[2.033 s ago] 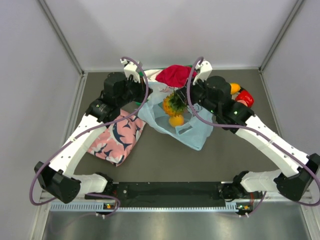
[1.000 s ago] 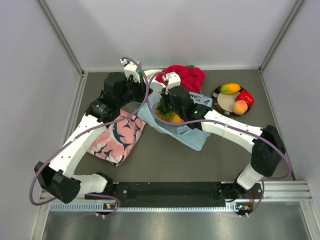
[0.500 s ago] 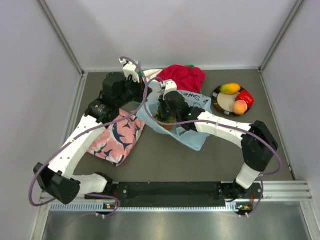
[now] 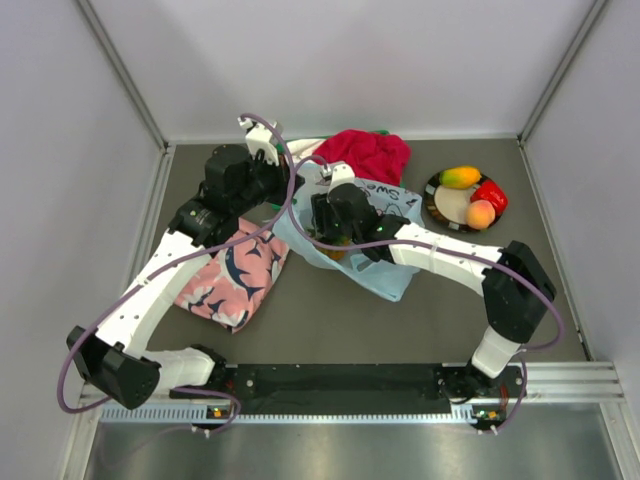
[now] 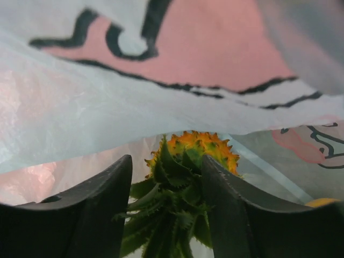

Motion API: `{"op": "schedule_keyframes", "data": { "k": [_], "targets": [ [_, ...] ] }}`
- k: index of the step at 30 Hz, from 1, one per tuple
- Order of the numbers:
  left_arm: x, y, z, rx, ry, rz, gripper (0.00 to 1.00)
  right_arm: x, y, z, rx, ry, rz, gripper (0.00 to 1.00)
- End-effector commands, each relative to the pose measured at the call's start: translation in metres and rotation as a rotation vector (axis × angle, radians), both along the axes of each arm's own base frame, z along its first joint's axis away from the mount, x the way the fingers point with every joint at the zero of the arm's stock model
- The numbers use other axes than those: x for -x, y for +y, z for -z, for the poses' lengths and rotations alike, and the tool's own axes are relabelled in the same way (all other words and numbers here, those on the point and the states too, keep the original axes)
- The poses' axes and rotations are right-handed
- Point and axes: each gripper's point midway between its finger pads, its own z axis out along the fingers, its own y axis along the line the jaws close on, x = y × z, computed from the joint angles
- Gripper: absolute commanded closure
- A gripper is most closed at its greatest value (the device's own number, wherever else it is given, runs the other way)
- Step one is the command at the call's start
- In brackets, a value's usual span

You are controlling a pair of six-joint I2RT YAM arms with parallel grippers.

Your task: Place the fruits into the plastic bag

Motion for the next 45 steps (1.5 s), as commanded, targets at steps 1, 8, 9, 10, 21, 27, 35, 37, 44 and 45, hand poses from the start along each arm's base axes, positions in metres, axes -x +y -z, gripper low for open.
{"op": "schedule_keyframes", "data": {
  "k": [1,8,9,10,21,27,35,37,44,45],
  "targets": [
    [0.001,0.001,-0.022,0.030,-0.078,0.003,1.00,0.006,-0.002,-0.019,-0.008,-0.025,-0.012,0.44],
    [0.001,0.002,-0.022,0.029,-0.078,-0.001,1.00,0.009,-0.001,-0.040,-0.054,-0.048,-0.028,0.23],
    [0.001,0.002,-0.022,0.029,-0.078,-0.001,1.00,0.010,0.001,-0.042,-0.064,-0.049,-0.035,0.21],
    [0.001,0.002,-0.022,0.029,-0.079,0.000,1.00,0.011,0.001,-0.047,-0.076,-0.056,-0.041,0.20],
    [0.001,0.003,-0.022,0.029,-0.078,-0.003,1.00,0.028,0.003,-0.089,-0.214,-0.103,-0.098,0.17],
    [0.002,0.002,-0.024,0.032,-0.082,0.000,1.00,0.031,-0.005,-0.095,-0.213,-0.121,-0.091,0.18],
    [0.001,0.001,-0.022,0.031,-0.076,0.003,1.00,0.045,-0.020,-0.121,-0.264,-0.189,-0.115,0.18],
    [0.001,0.002,-0.022,0.030,-0.076,-0.002,1.00,0.049,-0.025,-0.118,-0.248,-0.191,-0.121,0.18],
    [-0.001,0.001,-0.020,0.028,-0.074,-0.003,1.00,0.064,-0.047,-0.143,-0.253,-0.275,-0.157,0.19],
    [-0.001,0.001,-0.019,0.027,-0.071,-0.003,1.00,0.057,-0.057,-0.145,-0.254,-0.277,-0.133,0.19]
  ]
}}
